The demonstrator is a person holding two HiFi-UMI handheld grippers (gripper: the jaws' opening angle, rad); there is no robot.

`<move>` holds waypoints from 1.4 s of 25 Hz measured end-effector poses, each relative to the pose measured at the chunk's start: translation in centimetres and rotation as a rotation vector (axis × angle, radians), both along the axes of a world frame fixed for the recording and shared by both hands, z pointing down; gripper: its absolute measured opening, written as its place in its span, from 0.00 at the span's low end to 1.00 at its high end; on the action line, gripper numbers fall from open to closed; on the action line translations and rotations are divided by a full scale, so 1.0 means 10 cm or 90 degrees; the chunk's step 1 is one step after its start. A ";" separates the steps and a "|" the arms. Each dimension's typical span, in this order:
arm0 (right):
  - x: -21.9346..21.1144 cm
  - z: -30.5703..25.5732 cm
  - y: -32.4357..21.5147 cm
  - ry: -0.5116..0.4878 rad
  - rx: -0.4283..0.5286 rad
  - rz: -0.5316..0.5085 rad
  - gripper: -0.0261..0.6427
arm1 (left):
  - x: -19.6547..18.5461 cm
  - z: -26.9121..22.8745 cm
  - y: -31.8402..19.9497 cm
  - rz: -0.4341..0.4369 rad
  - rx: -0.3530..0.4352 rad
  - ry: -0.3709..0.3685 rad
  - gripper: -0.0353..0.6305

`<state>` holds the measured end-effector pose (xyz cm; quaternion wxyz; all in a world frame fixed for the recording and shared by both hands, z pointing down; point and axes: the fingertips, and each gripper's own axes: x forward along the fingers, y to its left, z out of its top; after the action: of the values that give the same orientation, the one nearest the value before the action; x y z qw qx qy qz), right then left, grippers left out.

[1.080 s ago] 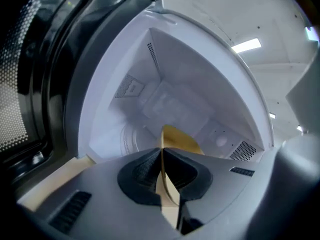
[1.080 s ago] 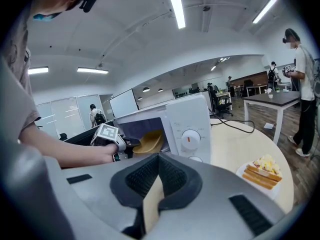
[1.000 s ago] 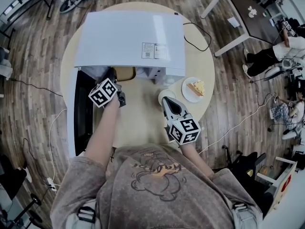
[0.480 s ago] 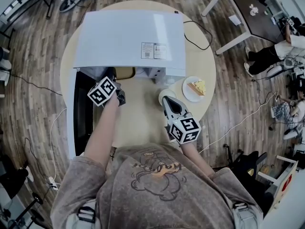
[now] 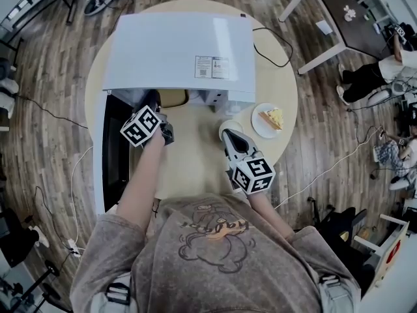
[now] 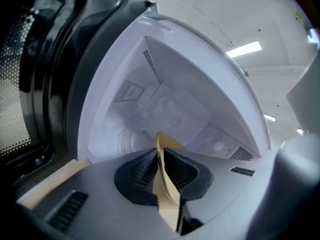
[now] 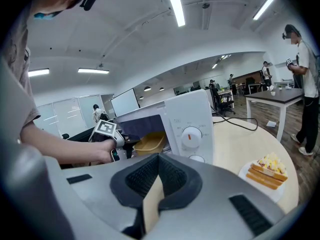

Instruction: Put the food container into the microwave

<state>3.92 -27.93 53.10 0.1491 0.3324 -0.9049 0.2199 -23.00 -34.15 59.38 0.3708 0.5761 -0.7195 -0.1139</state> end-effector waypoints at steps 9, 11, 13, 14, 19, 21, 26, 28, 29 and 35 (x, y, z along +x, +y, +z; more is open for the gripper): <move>-0.07 -0.01 0.03 -0.009 0.002 -0.015 0.04 | 0.10 -0.20 0.17 0.006 0.028 0.005 0.12; -0.08 -0.01 0.04 -0.011 0.002 -0.017 0.04 | 0.12 -0.22 0.23 0.007 0.030 0.007 0.12; -0.09 -0.01 0.04 -0.011 0.003 -0.019 0.04 | 0.16 -0.23 0.31 0.010 0.027 0.007 0.12; -0.09 -0.01 0.04 -0.011 0.004 -0.021 0.04 | 0.18 -0.23 0.34 0.012 0.025 0.006 0.12; -0.10 -0.02 0.04 -0.015 0.006 -0.025 0.04 | 0.36 -0.19 0.48 0.042 0.013 -0.014 0.12; -0.11 -0.02 0.04 -0.016 0.007 -0.027 0.04 | 0.43 -0.18 0.52 0.056 0.008 -0.023 0.12; -0.11 -0.03 0.03 -0.016 0.007 -0.030 0.04 | 0.58 -0.17 0.60 0.080 0.003 -0.039 0.12; -0.12 -0.02 0.02 -0.017 0.006 -0.031 0.04 | 0.62 -0.16 0.62 0.089 -0.001 -0.048 0.12; -0.12 -0.02 0.02 -0.018 0.006 -0.032 0.04 | 0.63 -0.15 0.63 0.091 -0.003 -0.051 0.12; -0.16 -0.02 0.02 -0.019 0.005 -0.038 0.04 | 0.65 -0.09 0.67 0.094 -0.012 -0.053 0.12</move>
<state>2.34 -27.70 52.94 0.1406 0.3027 -0.9174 0.2167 -16.48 -27.46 58.51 0.3535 0.6284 -0.6908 -0.0554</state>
